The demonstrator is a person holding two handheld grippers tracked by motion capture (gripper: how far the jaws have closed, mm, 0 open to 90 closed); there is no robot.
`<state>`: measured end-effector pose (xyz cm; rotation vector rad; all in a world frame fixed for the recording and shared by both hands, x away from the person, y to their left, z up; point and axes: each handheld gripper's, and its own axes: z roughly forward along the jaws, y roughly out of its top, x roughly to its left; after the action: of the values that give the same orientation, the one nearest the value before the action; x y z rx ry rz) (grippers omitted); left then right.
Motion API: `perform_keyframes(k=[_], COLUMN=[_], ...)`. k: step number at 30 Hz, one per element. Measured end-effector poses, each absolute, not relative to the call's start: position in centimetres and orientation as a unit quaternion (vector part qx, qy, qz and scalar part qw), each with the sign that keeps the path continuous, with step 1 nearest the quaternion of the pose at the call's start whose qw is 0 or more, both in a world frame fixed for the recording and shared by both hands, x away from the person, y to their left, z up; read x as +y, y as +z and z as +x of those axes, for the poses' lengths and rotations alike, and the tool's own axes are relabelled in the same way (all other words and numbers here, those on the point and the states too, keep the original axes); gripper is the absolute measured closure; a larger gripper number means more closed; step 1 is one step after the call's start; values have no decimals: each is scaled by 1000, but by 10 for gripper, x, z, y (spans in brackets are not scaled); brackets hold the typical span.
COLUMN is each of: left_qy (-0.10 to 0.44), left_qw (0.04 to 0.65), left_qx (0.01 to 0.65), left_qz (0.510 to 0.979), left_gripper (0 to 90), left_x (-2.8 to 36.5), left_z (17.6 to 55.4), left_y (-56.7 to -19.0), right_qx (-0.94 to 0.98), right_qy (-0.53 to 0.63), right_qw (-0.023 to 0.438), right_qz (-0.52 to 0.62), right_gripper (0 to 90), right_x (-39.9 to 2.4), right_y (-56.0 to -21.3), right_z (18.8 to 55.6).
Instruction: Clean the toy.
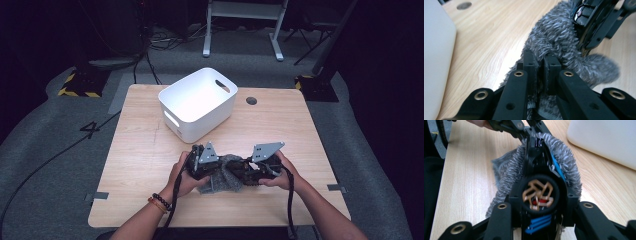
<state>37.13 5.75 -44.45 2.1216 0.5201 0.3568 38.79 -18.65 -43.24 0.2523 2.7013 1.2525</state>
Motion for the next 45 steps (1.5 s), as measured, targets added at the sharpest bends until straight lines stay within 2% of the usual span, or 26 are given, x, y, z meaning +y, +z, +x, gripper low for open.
perform_keyframes(k=[12,19,25,26,27,30,31,32,33,39,41,42,43,45], left_qy=[168,150,118,117,118,104,100,96,95,110,124,125,130,127], left_qw=[473,443,403,397,391,370,362,352,346,313,299,301,305,326], left_qx=[198,183,154,153,156,163,166,174,176,186,174,168,167,167], left_qz=[842,865,894,898,899,909,912,915,917,925,930,930,928,922], left_gripper=[837,836,815,784,717,454,328,240,198,206,469,569,658,747], left_x=[56,62,49,45,42,33,31,29,27,15,11,10,10,12], left_z=[366,368,371,371,372,372,372,373,373,378,378,378,378,378], left_y=[-425,-436,-455,-458,-460,-465,-467,-470,-473,-484,-486,-485,-484,-481], right_qx=[906,878,859,857,858,858,857,856,855,853,852,851,851,850], right_qy=[405,458,490,493,492,491,493,494,496,502,503,504,505,507], right_qw=[101,102,96,96,96,100,99,98,98,92,93,92,91,91], right_qz=[74,98,113,115,115,115,115,116,116,113,110,110,109,110], right_gripper=[645,647,648,648,647,647,647,647,647,647,647,647,647,647], right_x=[-182,-198,-212,-213,-214,-216,-217,-218,-219,-222,-222,-222,-223,-224], right_y=[-418,-426,-432,-432,-432,-432,-433,-433,-433,-435,-435,-435,-435,-436], right_z=[384,383,384,384,385,384,384,384,384,383,382,382,382,382])
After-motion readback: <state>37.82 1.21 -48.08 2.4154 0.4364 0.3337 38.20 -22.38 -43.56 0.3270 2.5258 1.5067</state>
